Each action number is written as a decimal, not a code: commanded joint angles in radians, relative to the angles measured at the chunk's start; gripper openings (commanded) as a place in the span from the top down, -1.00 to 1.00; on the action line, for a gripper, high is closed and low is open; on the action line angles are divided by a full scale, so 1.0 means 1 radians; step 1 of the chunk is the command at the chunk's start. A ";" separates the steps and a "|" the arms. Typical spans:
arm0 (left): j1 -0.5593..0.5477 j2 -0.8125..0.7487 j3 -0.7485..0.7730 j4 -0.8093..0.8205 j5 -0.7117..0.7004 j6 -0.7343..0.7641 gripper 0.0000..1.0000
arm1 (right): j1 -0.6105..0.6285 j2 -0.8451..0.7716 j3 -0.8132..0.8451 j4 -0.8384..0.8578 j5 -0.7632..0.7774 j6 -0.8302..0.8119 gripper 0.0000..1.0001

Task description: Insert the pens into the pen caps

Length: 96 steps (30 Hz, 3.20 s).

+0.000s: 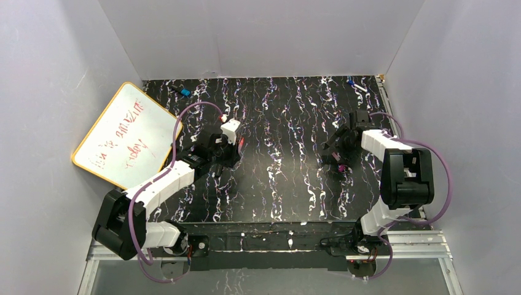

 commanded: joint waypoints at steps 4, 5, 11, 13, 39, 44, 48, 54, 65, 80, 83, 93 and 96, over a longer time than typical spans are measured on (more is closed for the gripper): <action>-0.002 -0.005 0.000 -0.028 -0.004 0.015 1.00 | -0.009 0.056 0.097 0.005 0.044 0.013 -0.66; -0.002 -0.005 -0.001 -0.028 -0.005 0.015 1.00 | -0.011 0.063 0.104 0.004 0.046 0.013 -0.66; -0.002 -0.002 0.001 -0.030 -0.007 0.019 1.00 | -0.026 0.105 0.154 -0.019 0.087 0.023 -0.66; -0.002 -0.001 0.001 -0.030 -0.005 0.019 1.00 | -0.029 0.114 0.171 -0.031 0.097 0.030 -0.66; -0.002 -0.010 0.004 -0.030 0.017 0.012 1.00 | -0.028 -0.291 0.016 -0.284 0.162 0.805 -0.56; -0.002 -0.025 0.002 -0.031 0.018 0.009 1.00 | -0.029 -0.211 0.048 -0.340 0.147 0.961 -0.54; -0.002 -0.036 0.000 -0.030 0.025 0.004 1.00 | -0.029 -0.139 0.074 -0.342 0.129 1.023 -0.47; -0.002 -0.059 -0.008 -0.030 0.022 0.002 1.00 | -0.029 -0.083 0.089 -0.321 0.161 1.060 -0.31; -0.002 -0.058 -0.010 -0.028 0.023 -0.003 1.00 | -0.040 0.008 0.106 -0.265 0.159 1.063 -0.01; -0.002 -0.040 0.006 -0.041 -0.003 0.019 1.00 | -0.074 0.113 0.114 -0.245 0.129 1.043 0.27; -0.002 -0.043 0.006 -0.043 -0.007 0.022 1.00 | -0.075 0.126 0.117 -0.249 0.128 1.037 0.27; -0.002 -0.051 0.006 -0.053 -0.017 0.028 1.00 | -0.076 0.173 0.143 -0.288 0.121 1.023 0.51; -0.002 -0.051 0.006 -0.054 -0.019 0.028 1.00 | -0.076 0.177 0.150 -0.299 0.128 1.020 0.67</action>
